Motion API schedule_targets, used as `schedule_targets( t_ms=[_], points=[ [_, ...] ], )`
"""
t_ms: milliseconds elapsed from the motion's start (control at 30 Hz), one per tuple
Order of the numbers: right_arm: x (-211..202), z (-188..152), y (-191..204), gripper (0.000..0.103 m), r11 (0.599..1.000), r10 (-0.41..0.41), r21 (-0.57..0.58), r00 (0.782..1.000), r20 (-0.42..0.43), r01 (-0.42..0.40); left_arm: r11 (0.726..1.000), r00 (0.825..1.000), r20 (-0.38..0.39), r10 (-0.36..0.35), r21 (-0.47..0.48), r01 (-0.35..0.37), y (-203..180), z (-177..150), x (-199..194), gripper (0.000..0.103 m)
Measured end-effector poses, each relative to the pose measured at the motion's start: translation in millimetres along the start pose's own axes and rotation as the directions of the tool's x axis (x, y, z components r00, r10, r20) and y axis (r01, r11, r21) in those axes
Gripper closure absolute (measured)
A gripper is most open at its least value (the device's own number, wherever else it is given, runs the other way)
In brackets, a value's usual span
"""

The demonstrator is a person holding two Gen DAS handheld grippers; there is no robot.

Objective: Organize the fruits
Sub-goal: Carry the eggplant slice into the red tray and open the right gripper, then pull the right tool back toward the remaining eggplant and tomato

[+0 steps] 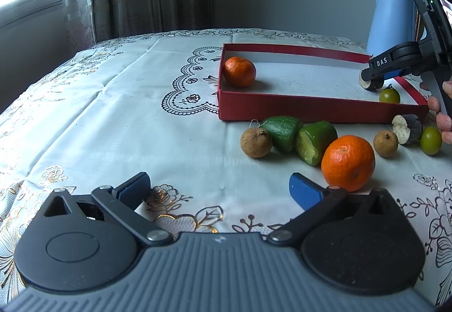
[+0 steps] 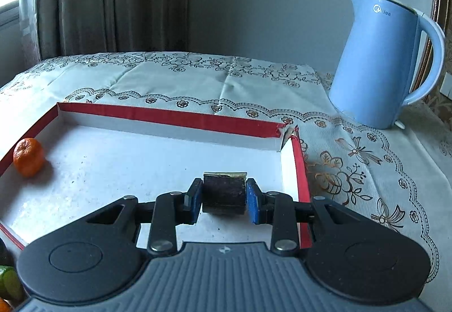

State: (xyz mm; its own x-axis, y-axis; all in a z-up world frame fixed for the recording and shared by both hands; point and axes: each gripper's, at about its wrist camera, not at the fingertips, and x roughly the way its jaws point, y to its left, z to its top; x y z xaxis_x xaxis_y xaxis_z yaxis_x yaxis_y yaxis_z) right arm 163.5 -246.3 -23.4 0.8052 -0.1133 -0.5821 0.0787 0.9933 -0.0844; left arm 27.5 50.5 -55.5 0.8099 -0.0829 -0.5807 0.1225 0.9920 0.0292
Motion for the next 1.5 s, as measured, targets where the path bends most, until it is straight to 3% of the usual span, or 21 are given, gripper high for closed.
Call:
schedule_targets(
  t_ms=[133,267,600,733,1000,1133,1500],
  points=[
    [-10.1,-0.1,-6.8,0.071,0.999,0.034,0.04,0.999,0.009,-0.034,1.0,1.0,0.0,0.0,0.0,0.0,0.0,0.1,0.1,0.0],
    [-25.2,-3.4,-14.2,0.05,0.996,0.045,0.074,0.998,0.039,-0.048,1.0,1.0,0.0,0.0,0.0,0.0,-0.1,0.0,0.0,0.0],
    [-66.9,-29.1,-23.9,0.046,0.994,0.022,0.108,0.993,0.113,-0.034,1.0,1.0,0.0,0.0,0.0,0.0,-0.1,0.1,0.0,0.0],
    [-86.5,-50.9,-34.7,0.037,0.99,-0.032,0.142,0.989,0.141,0.011,1.0,1.0,0.0,0.0,0.0,0.0,-0.1,0.1,0.0,0.0],
    [-114.5,-96.0,-47.7,0.036,0.975,-0.105,0.21,0.983,0.151,0.072,1.0,1.0,0.0,0.0,0.0,0.0,-0.1,0.1,0.1,0.0],
    [-123.2,-114.2,-44.8,0.022,0.973,-0.157,0.195,0.974,0.161,0.125,1.0,1.0,0.0,0.0,0.0,0.0,-0.2,0.3,0.3,0.0],
    [-118.0,-122.0,-53.8,0.016,0.968,-0.16,0.206,0.985,0.068,0.143,1.0,1.0,0.002,0.029,-0.007,-0.029,-0.3,0.4,-3.2,0.0]
  ],
)
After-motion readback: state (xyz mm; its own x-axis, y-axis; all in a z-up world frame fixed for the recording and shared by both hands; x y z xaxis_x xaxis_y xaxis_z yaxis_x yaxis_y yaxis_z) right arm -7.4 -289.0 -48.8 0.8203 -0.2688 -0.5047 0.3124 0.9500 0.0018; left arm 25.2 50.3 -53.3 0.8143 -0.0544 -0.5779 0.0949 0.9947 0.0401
